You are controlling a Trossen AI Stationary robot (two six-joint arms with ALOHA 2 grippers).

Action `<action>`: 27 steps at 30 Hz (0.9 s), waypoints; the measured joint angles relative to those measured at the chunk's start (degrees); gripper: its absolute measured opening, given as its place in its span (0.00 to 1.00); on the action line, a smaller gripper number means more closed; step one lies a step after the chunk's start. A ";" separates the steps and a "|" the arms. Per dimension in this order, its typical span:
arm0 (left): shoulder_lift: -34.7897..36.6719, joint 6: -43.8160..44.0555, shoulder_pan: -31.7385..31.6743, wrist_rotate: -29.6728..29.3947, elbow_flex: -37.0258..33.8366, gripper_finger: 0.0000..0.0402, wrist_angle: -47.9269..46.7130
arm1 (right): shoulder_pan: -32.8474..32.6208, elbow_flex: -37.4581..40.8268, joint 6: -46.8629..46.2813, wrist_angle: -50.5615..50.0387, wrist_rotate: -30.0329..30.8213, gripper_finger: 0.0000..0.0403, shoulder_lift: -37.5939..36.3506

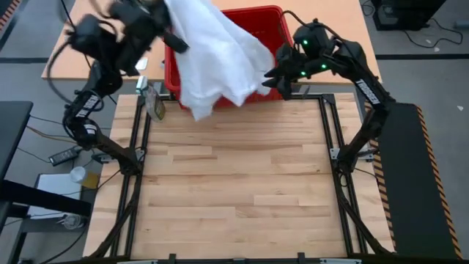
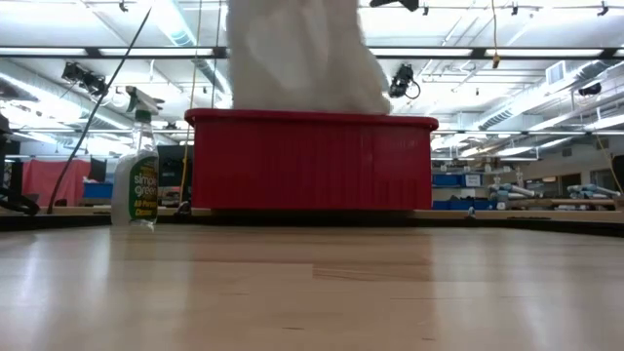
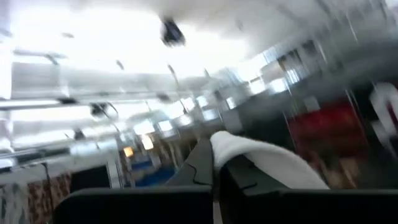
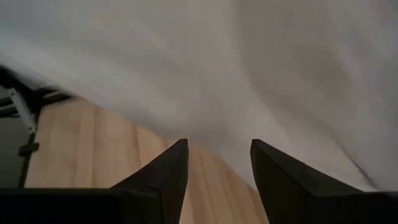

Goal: Fold laundry
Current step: Fold the white polo shirt

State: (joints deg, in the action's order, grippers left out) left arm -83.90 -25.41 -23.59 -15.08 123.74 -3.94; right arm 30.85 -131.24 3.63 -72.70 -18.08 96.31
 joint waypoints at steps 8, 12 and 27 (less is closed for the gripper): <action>-0.25 6.80 -1.33 8.26 3.14 0.00 -0.63 | -1.26 -0.02 -1.51 -2.51 5.35 0.45 1.04; 0.09 17.33 -1.28 19.54 5.32 0.00 -3.82 | -0.29 0.05 -1.44 -8.91 9.25 0.45 1.03; -0.04 37.88 6.68 63.15 7.18 0.00 -16.94 | 2.41 36.30 8.54 20.44 14.40 0.45 1.31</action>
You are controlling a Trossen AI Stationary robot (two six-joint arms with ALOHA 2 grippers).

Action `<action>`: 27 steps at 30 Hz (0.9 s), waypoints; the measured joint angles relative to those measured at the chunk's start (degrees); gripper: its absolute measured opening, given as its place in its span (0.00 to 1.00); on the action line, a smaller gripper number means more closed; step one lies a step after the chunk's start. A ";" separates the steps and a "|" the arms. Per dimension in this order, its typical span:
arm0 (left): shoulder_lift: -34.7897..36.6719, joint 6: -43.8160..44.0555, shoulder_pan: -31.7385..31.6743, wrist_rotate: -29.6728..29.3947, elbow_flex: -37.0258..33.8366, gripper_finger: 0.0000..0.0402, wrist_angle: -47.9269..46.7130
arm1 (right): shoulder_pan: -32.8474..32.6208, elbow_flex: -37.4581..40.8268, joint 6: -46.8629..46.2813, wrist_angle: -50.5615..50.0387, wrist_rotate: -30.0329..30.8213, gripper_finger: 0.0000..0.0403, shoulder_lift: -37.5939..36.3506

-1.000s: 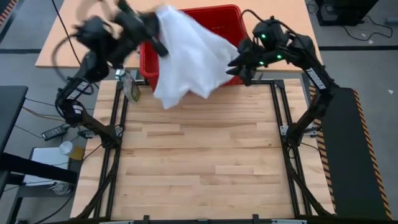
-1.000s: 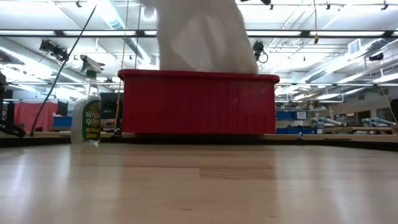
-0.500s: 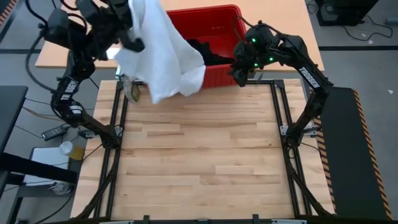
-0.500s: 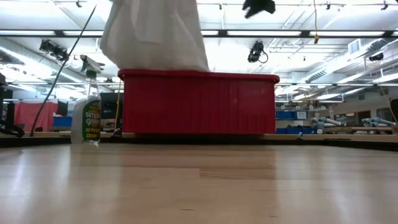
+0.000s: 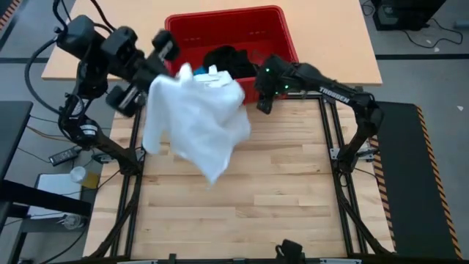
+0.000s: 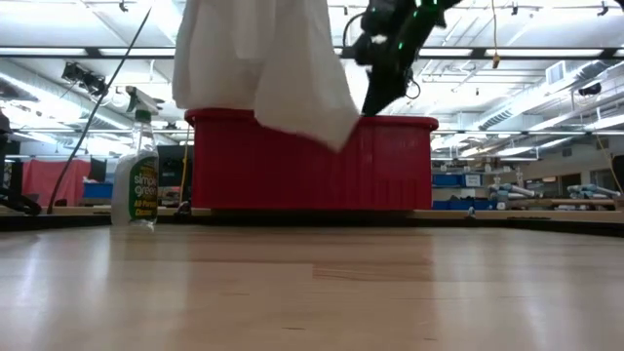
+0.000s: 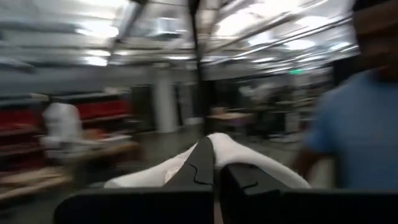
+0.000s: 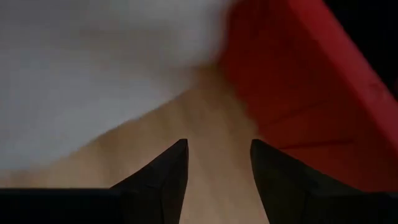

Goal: Fold laundry
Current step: Fold the white polo shirt

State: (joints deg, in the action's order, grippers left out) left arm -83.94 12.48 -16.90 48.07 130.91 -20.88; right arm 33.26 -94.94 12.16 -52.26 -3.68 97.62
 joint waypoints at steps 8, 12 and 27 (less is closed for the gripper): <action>0.07 7.25 5.03 2.04 0.00 0.00 -6.91 | 3.77 9.22 3.77 20.52 8.98 0.45 -0.20; -0.11 2.51 5.01 -3.51 -0.02 0.00 -17.24 | 6.24 10.21 5.88 26.49 10.39 0.45 0.04; -7.49 -11.33 5.29 -33.58 -0.04 0.03 -47.23 | 6.46 -1.64 -3.19 3.33 -5.31 0.45 -7.01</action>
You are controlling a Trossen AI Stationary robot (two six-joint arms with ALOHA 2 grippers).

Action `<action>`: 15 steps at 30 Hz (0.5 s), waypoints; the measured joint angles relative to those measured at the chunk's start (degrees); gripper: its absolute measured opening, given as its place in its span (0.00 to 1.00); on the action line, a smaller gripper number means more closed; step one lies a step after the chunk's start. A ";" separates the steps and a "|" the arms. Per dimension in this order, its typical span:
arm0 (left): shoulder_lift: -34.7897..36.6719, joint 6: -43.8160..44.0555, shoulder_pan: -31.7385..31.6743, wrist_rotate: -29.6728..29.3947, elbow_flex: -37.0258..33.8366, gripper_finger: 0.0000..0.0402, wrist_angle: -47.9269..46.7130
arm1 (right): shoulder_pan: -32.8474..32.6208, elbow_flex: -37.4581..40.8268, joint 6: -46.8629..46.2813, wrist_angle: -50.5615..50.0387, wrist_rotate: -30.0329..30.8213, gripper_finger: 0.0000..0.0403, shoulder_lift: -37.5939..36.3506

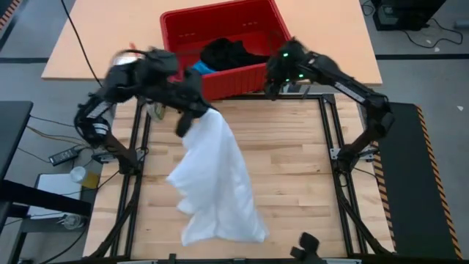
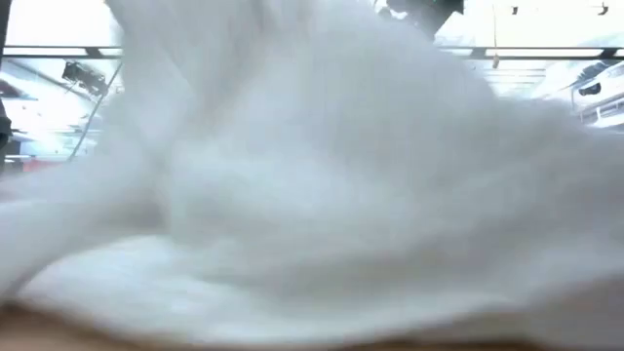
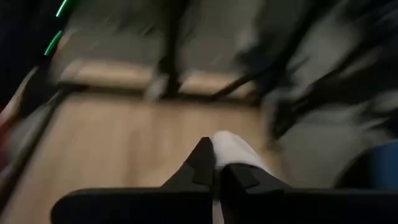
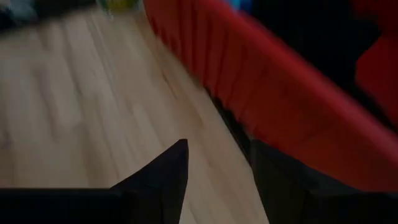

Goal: Fold laundry
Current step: Fold the white polo shirt

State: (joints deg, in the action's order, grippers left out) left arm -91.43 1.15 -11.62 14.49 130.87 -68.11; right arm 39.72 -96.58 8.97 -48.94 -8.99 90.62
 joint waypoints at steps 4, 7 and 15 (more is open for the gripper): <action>-5.29 -5.36 -0.15 -17.65 0.00 0.06 -6.71 | -0.25 -0.87 -0.44 0.73 0.09 0.45 -5.57; -9.30 -8.50 -1.04 -23.28 -0.04 0.12 -6.31 | -0.74 -0.87 -1.68 0.65 -0.06 0.45 -8.46; -14.56 -12.73 -1.33 -23.57 -0.04 0.44 -6.10 | -1.71 -0.83 -6.17 -5.68 -0.44 0.45 -12.56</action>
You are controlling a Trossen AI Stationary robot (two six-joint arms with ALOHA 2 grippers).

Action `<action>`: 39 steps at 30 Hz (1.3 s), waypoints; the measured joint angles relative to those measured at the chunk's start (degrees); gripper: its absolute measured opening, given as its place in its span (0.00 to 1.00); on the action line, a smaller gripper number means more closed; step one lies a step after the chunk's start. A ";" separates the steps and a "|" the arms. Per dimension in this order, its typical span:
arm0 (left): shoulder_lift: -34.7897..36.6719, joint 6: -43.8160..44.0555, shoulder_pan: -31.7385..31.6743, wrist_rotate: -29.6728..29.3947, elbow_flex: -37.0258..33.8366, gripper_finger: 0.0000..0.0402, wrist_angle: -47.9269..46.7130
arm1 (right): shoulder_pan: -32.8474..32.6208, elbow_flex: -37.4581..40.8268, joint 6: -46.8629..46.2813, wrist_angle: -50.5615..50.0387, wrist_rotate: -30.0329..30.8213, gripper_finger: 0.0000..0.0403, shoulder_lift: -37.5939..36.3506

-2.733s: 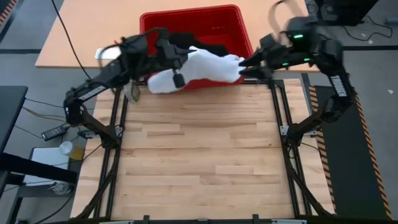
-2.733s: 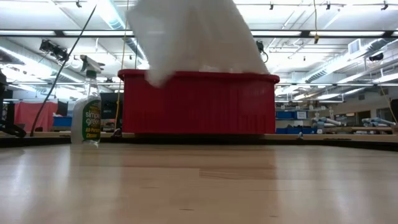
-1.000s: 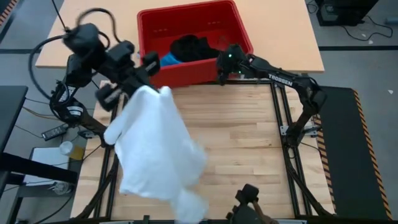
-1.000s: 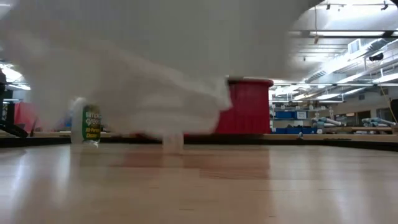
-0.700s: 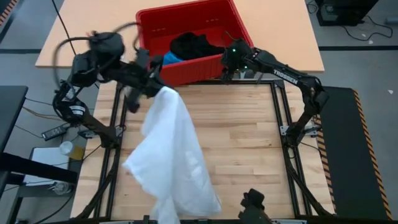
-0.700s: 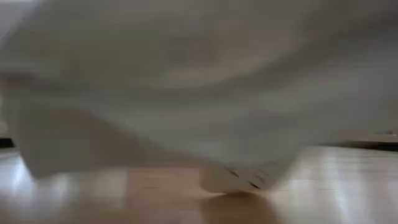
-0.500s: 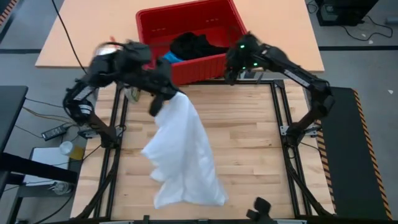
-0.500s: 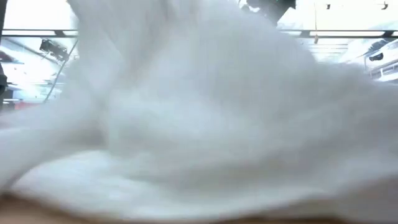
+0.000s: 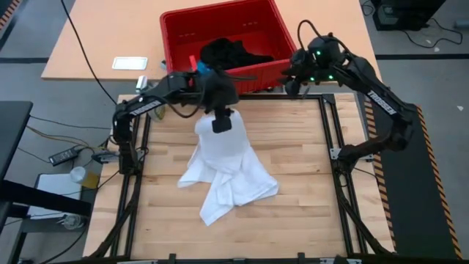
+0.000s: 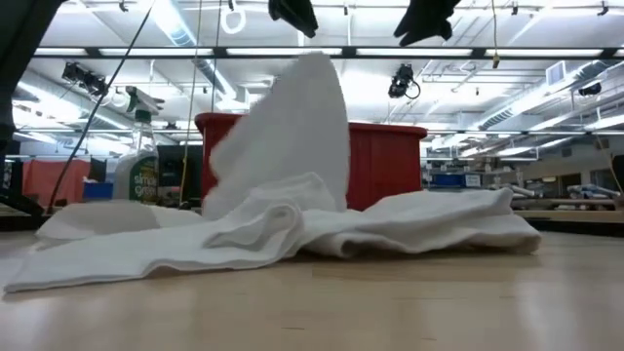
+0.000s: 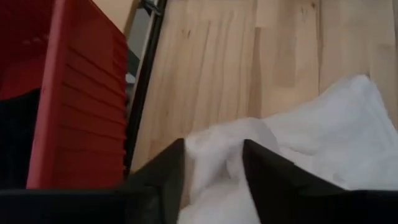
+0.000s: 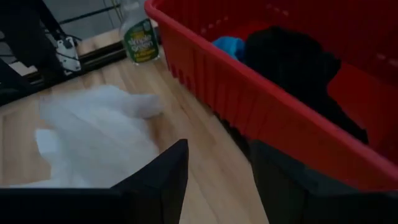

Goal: Fold laundry
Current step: Fold the white polo shirt

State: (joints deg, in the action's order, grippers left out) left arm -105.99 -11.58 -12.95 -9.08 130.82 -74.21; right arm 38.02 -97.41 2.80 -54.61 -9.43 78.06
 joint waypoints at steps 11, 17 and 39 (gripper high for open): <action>2.40 1.32 0.07 2.97 0.04 0.57 -2.66 | -0.59 0.02 -7.17 -0.34 0.61 0.45 -0.58; 5.66 0.28 1.51 9.39 0.04 0.50 -4.81 | -7.89 1.52 -14.33 3.73 2.14 0.45 0.52; 15.93 -4.73 17.44 16.71 0.07 0.43 -9.46 | -40.51 3.45 -48.36 11.92 24.30 0.45 8.09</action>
State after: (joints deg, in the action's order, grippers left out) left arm -90.06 -16.31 4.49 7.63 130.89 -83.68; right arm -2.49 -93.95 -45.55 -42.70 14.87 86.15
